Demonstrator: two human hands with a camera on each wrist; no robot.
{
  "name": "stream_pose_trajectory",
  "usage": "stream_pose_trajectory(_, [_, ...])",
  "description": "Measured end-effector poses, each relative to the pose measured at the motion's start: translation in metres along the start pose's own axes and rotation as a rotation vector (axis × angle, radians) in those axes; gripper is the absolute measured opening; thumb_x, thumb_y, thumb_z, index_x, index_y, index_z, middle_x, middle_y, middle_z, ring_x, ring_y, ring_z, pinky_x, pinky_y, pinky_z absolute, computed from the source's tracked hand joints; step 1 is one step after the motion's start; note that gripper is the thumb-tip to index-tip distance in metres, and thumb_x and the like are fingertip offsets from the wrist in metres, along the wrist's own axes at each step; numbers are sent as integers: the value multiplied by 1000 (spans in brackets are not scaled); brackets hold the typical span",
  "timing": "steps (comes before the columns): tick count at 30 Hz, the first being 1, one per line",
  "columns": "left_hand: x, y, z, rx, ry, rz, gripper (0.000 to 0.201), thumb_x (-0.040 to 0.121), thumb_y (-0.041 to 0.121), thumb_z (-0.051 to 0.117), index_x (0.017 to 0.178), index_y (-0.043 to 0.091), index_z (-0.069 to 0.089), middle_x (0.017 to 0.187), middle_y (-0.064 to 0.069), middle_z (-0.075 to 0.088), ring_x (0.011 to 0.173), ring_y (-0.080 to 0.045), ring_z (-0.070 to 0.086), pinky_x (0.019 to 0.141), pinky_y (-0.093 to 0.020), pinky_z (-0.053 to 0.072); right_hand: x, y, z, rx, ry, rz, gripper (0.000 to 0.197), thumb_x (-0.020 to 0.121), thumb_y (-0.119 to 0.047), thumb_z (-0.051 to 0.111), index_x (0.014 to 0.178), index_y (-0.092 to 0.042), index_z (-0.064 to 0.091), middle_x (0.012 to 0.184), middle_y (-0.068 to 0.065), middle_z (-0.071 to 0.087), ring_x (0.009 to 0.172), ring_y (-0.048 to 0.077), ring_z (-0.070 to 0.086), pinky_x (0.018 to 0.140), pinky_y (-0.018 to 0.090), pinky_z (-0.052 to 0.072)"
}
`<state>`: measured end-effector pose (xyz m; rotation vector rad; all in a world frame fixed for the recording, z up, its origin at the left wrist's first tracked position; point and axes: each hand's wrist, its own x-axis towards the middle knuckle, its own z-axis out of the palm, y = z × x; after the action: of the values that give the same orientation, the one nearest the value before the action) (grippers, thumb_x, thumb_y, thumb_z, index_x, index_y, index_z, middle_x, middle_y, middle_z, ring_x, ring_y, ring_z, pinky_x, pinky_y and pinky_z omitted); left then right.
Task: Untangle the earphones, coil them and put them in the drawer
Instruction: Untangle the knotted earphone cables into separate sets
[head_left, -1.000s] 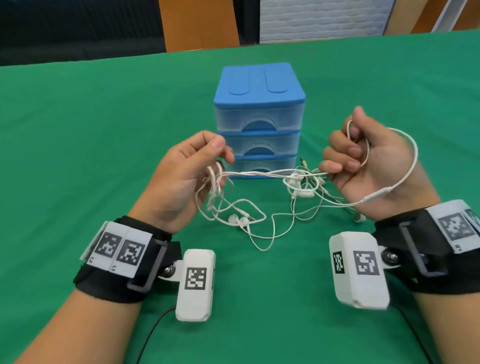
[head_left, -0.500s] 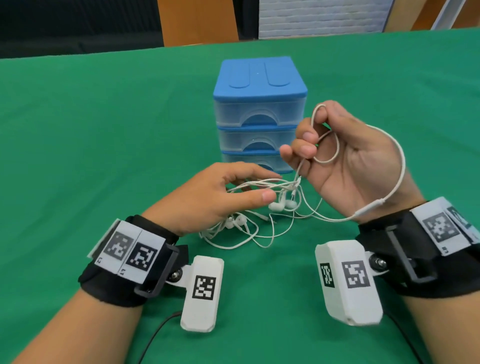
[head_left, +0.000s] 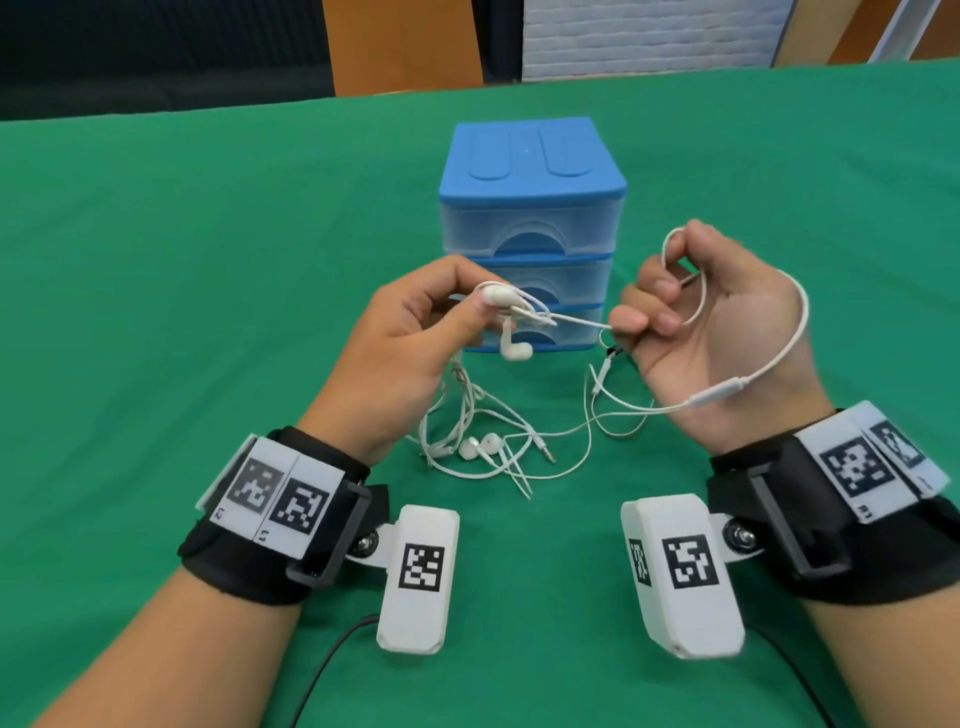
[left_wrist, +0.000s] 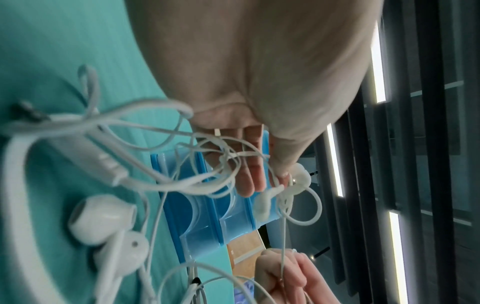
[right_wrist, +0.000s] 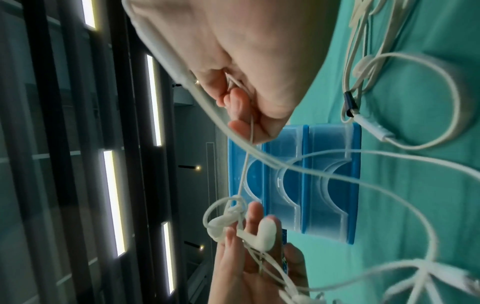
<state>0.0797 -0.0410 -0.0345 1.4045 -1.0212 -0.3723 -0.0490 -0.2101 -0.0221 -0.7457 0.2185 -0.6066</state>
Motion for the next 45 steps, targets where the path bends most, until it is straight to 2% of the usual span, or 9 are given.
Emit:
stream_pose_trajectory(2, [0,0,1,-82,23,5,12,101,8,54,98,7,66,107,-13,74,94,-17,68,81,-25,51,0,2,1,-67,4,76,25,100,-23,50,76,-18,45,65,0,28,51,12,21,51,24,34])
stream_pose_trajectory(7, [-1,0,0,-213,49,-62,4,94,8,63,98,9,64,88,-11,72,78,-21,66,65,-26,53,-1,11,-5,-644,-81,-51,20,90,-6,67,102,-12,53,51,-7,34,45,11,29,58,29,46])
stream_pose_trajectory(12, [-1,1,1,-130,63,-76,3,96,6,60,96,9,62,75,0,69,65,-14,62,53,-22,50,-7,10,-6,-1081,-325,-103,11,82,-16,81,91,-12,77,59,8,34,60,25,29,57,37,24])
stream_pose_trajectory(16, [-1,2,1,-73,48,-98,6,97,4,59,93,8,60,72,0,69,62,-15,62,52,-23,50,-9,10,-4,-1125,-398,-82,7,85,-14,77,84,-8,74,55,0,30,56,20,24,50,25,22])
stream_pose_trajectory(22, [-2,-1,2,-46,-46,-156,5,97,8,60,98,5,64,84,-10,70,71,-25,65,64,-32,52,-6,12,-4,-1106,-295,-124,12,91,-8,67,80,-4,64,63,1,47,61,12,40,60,29,34])
stream_pose_trajectory(26, [-4,-1,2,-74,-122,-182,11,91,4,63,101,6,65,92,-11,69,80,-24,69,69,-28,54,-4,12,-2,-1084,-265,-88,13,86,-17,61,74,-15,60,59,-9,48,55,9,38,53,19,33])
stream_pose_trajectory(31, [-5,1,2,-61,-143,-174,20,84,4,69,102,8,64,97,-5,69,84,-16,67,74,-28,56,-5,13,0,-1027,-250,-42,22,96,-2,51,76,-8,56,65,9,55,51,13,36,48,19,31])
stream_pose_trajectory(41, [-3,0,3,-105,-26,-195,7,92,-1,65,98,-1,62,81,-10,74,67,-16,68,67,-33,58,-4,15,-3,-1088,-272,-60,14,86,-23,59,75,-14,59,61,-2,44,59,13,35,54,25,30])
stream_pose_trajectory(45, [-3,1,3,-141,-57,-219,9,91,-1,66,99,2,64,83,-10,71,70,-23,70,68,-29,58,-6,14,-2,-1083,-322,-115,14,93,-15,69,84,-5,69,69,26,45,64,21,34,58,33,28])
